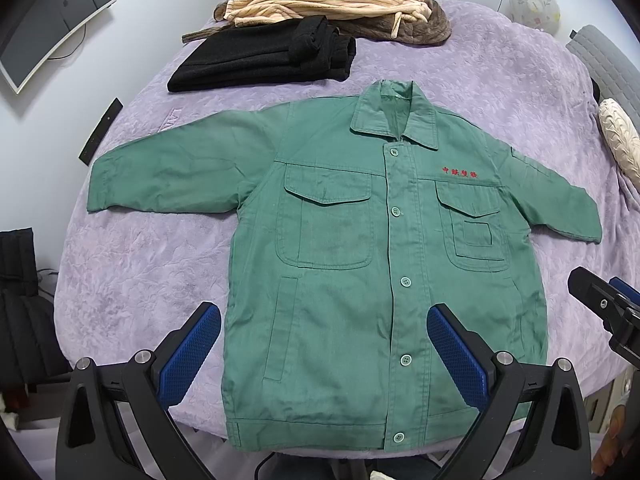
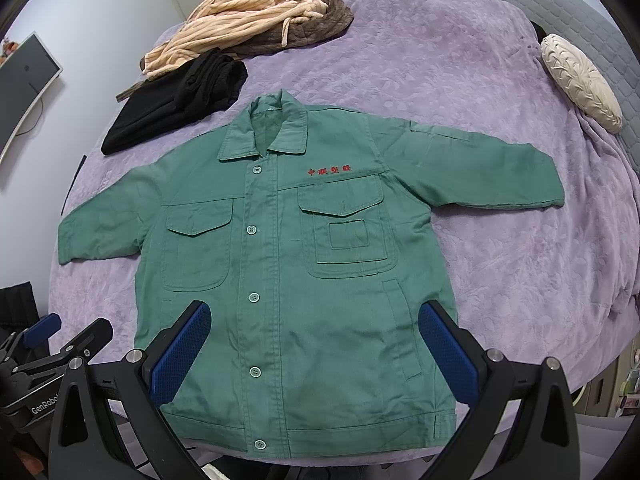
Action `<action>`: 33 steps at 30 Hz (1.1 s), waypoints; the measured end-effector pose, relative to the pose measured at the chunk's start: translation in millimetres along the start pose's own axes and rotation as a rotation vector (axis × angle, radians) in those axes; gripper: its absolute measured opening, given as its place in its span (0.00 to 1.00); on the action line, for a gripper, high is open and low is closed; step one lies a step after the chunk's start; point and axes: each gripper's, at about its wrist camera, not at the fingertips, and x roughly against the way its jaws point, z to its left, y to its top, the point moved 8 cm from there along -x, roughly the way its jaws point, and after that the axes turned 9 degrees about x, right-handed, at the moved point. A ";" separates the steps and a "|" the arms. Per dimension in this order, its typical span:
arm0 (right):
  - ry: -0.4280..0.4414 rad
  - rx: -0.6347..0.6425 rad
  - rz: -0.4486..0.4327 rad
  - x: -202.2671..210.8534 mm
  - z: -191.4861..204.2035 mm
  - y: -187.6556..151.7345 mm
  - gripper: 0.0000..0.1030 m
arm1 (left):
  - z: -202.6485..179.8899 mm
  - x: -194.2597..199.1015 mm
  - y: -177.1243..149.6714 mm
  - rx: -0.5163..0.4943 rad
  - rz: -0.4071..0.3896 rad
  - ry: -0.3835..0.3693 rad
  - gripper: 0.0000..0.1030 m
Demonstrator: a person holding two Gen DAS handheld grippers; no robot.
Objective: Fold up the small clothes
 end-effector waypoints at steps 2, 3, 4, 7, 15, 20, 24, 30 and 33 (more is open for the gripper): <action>-0.001 0.000 0.001 0.2 0.2 0.5 1.00 | 0.1 -0.1 0.2 0.000 0.000 0.000 1.00; -0.001 0.000 0.001 0.3 0.2 1.1 1.00 | -0.1 0.3 -0.4 0.000 0.000 0.000 1.00; 0.000 -0.001 0.001 -0.2 0.2 0.3 1.00 | 0.1 0.0 0.2 0.001 -0.001 0.000 1.00; 0.000 -0.002 0.002 -0.5 0.5 -0.8 1.00 | 0.2 -0.1 0.2 0.001 0.000 0.001 1.00; 0.001 -0.001 0.002 -0.8 -0.1 -0.8 1.00 | 0.0 -0.1 -0.7 0.000 0.000 0.001 1.00; 0.002 -0.003 0.004 -1.1 -0.5 -0.3 1.00 | -0.1 -0.8 -2.2 -0.001 0.003 0.002 1.00; 0.005 -0.006 0.009 -4.5 -1.5 -2.8 1.00 | -0.7 -1.9 -3.6 -0.002 0.008 0.005 1.00; 0.009 -0.009 0.013 -7.8 -5.3 -1.2 1.00 | -2.1 -5.3 0.0 -0.004 0.014 0.012 1.00; 0.014 -0.012 0.020 -10.9 -9.6 3.4 1.00 | -4.2 -6.8 1.5 -0.005 0.019 0.016 1.00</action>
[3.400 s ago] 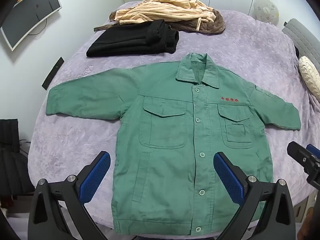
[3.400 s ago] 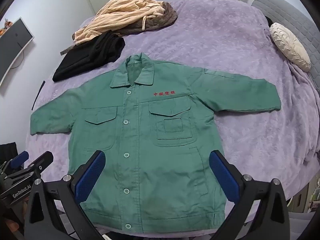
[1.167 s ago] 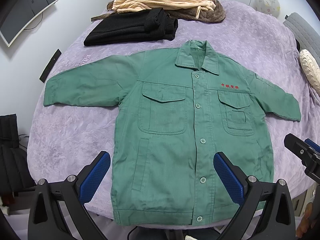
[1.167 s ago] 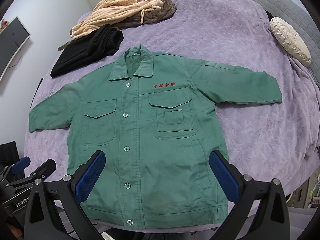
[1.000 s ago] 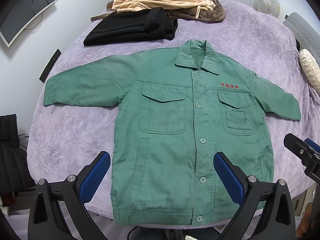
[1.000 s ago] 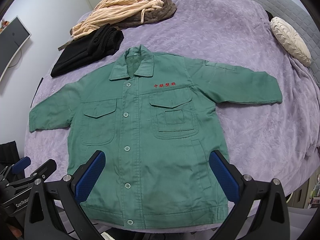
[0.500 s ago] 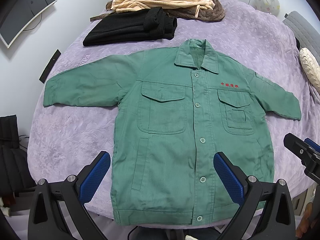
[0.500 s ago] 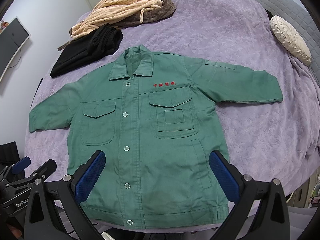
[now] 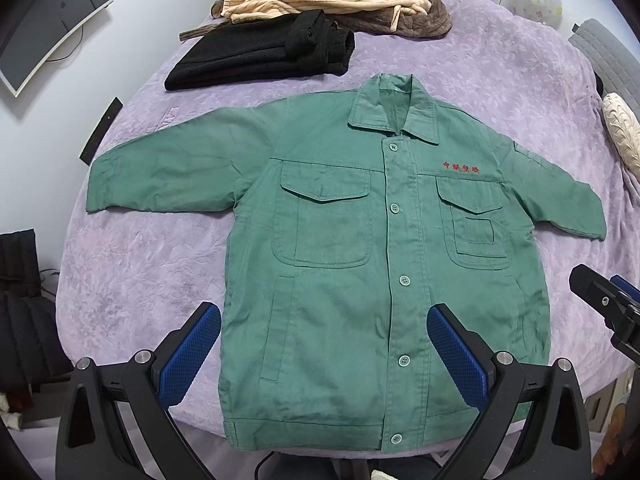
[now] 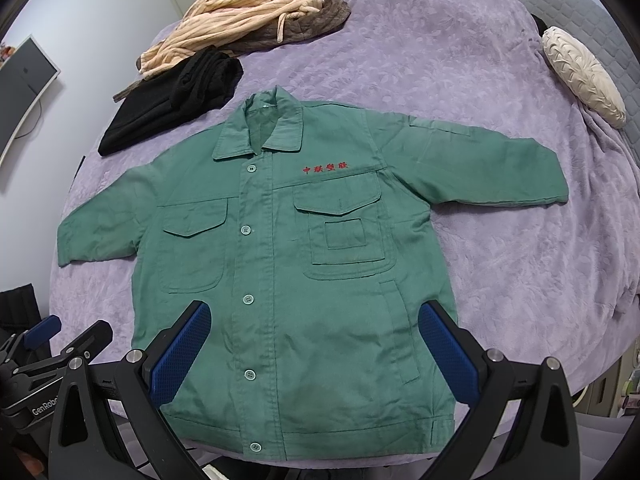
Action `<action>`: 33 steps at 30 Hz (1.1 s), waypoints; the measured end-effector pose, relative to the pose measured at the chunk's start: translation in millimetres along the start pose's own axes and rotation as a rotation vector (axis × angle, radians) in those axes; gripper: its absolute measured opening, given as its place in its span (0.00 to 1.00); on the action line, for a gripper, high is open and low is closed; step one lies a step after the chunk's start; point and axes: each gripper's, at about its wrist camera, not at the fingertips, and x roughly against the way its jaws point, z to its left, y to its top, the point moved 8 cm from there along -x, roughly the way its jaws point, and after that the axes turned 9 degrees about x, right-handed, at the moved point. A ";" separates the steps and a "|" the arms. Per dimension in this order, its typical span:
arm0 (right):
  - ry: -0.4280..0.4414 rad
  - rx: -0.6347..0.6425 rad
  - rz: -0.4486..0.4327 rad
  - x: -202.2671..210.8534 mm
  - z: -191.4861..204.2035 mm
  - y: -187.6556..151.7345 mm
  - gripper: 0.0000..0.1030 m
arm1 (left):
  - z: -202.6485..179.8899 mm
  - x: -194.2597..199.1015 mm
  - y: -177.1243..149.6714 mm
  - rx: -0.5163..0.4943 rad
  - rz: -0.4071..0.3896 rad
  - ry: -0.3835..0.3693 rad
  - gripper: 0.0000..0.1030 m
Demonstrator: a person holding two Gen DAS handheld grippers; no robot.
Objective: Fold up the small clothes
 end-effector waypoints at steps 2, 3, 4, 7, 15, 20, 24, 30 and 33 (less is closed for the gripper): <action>0.004 -0.002 0.005 -1.7 -1.5 1.9 1.00 | -1.8 -1.1 0.8 0.000 0.004 0.004 1.00; 0.006 -0.002 0.008 -2.4 -2.3 2.8 1.00 | -2.9 -1.3 1.3 -0.001 0.006 0.006 1.00; 0.009 -0.002 0.010 -2.8 -3.7 4.5 1.00 | -4.3 -1.7 2.4 -0.002 0.008 0.008 1.00; 0.019 0.000 0.014 -3.7 -7.0 6.8 1.00 | -7.8 -1.6 3.6 -0.001 0.013 0.015 1.00; 0.049 0.014 0.016 -4.8 -20.9 10.9 1.00 | -23.1 2.4 5.3 0.016 0.013 0.042 1.00; 0.068 0.035 0.022 -3.2 -32.3 12.0 1.00 | -34.5 8.7 0.6 0.038 0.009 0.057 1.00; 0.083 0.057 0.026 -3.5 -40.1 11.4 1.00 | -45.5 14.3 -5.0 0.058 0.008 0.066 1.00; 0.134 0.069 0.054 -14.8 -45.7 6.8 1.00 | -52.5 13.5 -16.4 0.105 0.028 0.020 1.00; 0.162 0.068 0.070 -23.7 -37.4 6.3 1.00 | -41.7 8.6 -20.0 0.143 0.037 0.006 1.00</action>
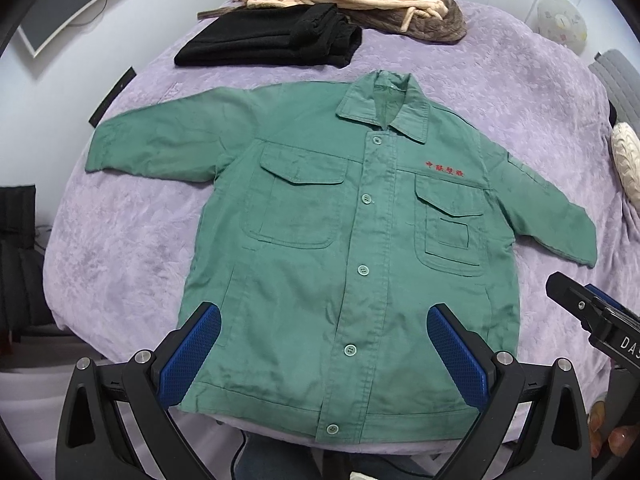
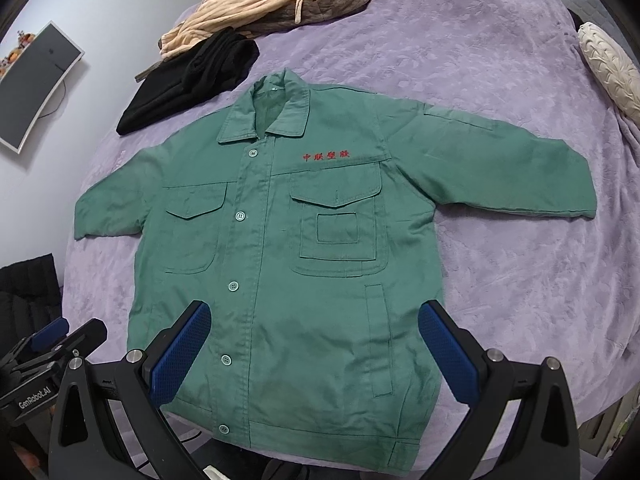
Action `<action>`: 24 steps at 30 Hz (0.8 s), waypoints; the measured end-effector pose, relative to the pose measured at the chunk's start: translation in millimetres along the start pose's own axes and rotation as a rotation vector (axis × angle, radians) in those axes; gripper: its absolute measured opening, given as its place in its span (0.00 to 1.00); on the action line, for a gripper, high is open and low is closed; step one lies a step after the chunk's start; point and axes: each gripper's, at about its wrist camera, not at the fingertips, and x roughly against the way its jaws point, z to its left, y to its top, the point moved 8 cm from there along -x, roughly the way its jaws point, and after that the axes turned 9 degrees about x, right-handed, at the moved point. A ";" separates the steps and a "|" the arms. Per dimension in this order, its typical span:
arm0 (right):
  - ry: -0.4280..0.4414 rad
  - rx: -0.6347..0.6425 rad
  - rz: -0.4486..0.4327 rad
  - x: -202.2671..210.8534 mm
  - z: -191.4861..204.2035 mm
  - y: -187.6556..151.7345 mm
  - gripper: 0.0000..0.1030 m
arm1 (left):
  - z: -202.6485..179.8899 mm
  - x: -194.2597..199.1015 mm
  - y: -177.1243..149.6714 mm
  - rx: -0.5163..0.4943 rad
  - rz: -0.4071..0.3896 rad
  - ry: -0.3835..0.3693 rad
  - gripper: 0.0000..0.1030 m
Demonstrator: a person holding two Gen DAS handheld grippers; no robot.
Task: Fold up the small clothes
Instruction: 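Grasp the cuff of the sleeve nearest the left tool with the left tool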
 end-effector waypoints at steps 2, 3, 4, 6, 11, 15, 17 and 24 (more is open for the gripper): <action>0.049 -0.009 -0.011 -4.6 11.8 3.7 1.00 | 14.6 -7.2 3.5 0.036 0.013 -0.010 1.00; 0.089 -0.011 -0.022 -7.0 21.2 7.4 1.00 | 25.4 -12.0 8.0 0.060 0.016 -0.016 1.00; 0.120 -0.012 -0.029 -9.4 30.1 9.5 1.00 | 37.2 -17.4 13.4 0.087 0.022 -0.031 1.00; 0.150 -0.005 -0.033 -16.8 47.6 14.8 1.00 | 60.8 -29.1 24.8 0.136 0.031 -0.072 1.00; 0.144 -0.031 0.011 -51.0 93.7 25.1 1.00 | 146.5 -66.1 76.7 0.251 -0.010 -0.062 1.00; 0.161 -0.074 0.059 -82.8 130.6 27.4 1.00 | 227.1 -104.7 133.8 0.324 -0.075 -0.028 1.00; 0.164 -0.084 0.091 -99.8 147.3 26.1 1.00 | 265.5 -128.2 159.0 0.357 -0.102 -0.007 1.00; 0.127 -0.044 0.204 -148.1 191.1 14.5 1.00 | 372.0 -223.3 227.4 0.523 -0.111 -0.025 1.00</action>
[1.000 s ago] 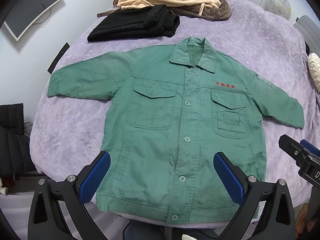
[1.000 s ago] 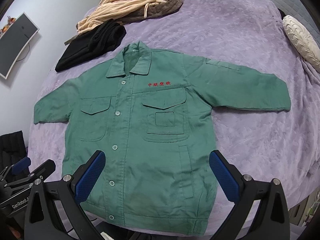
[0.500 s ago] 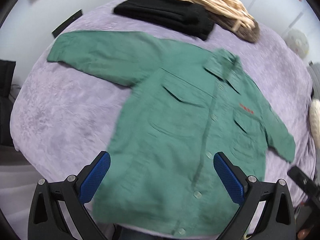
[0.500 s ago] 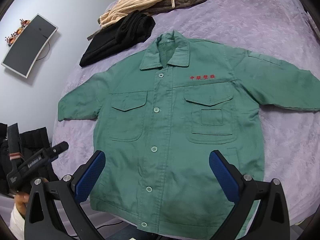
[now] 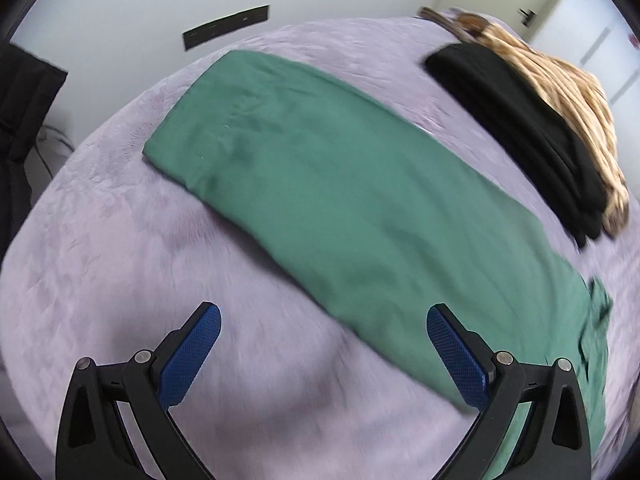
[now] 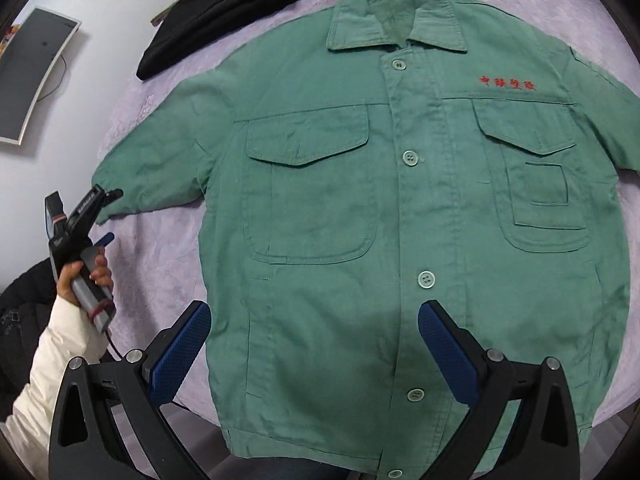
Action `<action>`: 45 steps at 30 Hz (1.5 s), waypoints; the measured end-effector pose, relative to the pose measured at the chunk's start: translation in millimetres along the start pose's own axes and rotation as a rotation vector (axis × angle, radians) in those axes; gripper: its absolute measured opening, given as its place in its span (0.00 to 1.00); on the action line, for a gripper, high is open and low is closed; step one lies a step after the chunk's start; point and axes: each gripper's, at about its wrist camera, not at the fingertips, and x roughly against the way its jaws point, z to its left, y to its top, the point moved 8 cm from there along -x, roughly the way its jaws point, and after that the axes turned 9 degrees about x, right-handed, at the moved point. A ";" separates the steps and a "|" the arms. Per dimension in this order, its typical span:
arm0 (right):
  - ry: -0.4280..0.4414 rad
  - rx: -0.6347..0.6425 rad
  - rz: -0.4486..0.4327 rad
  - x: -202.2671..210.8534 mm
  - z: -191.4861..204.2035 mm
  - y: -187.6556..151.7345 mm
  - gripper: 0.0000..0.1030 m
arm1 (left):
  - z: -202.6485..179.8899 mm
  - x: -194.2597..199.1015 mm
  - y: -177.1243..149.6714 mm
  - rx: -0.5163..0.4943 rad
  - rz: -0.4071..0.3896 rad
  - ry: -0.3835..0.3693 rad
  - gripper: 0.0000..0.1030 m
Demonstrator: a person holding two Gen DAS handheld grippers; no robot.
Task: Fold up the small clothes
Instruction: 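Grasp the cuff of the sleeve nearest the left tool with the left tool, then fold the held sleeve across the jacket body with the left tool, then release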
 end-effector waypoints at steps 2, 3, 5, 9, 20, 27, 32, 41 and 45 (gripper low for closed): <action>-0.013 0.007 0.019 -7.4 6.4 -1.3 1.00 | 11.3 -20.9 17.2 0.040 -0.003 0.000 1.00; -0.015 0.010 0.024 -9.6 7.8 -1.5 1.00 | 15.6 -28.4 22.4 0.054 -0.004 0.005 1.00; -0.026 0.018 0.032 -12.6 10.1 -2.3 1.00 | 23.0 -36.9 33.4 0.091 -0.018 -0.004 0.96; -0.028 0.017 0.039 -15.9 12.0 -1.0 1.00 | 29.6 -32.0 49.8 0.116 -0.059 -0.020 0.35; 0.024 0.006 -0.019 4.5 -11.6 -3.2 1.00 | -63.9 64.2 53.5 -0.087 -0.205 -0.302 0.02; 0.019 -0.061 -0.086 41.6 -79.1 -10.6 1.00 | -234.3 147.1 -41.8 -0.410 -0.232 -0.543 0.02; -0.022 -0.164 -0.111 58.4 -149.8 -26.0 1.00 | -350.2 134.9 -168.7 -0.657 -0.108 -0.598 0.02; -0.073 -0.299 -0.099 52.5 -218.4 -50.0 1.00 | -387.0 19.1 -345.6 -0.978 0.143 -0.345 0.02; -0.092 -0.286 -0.109 46.9 -218.2 -33.9 1.00 | -375.1 23.8 -347.4 -0.996 0.153 -0.320 0.03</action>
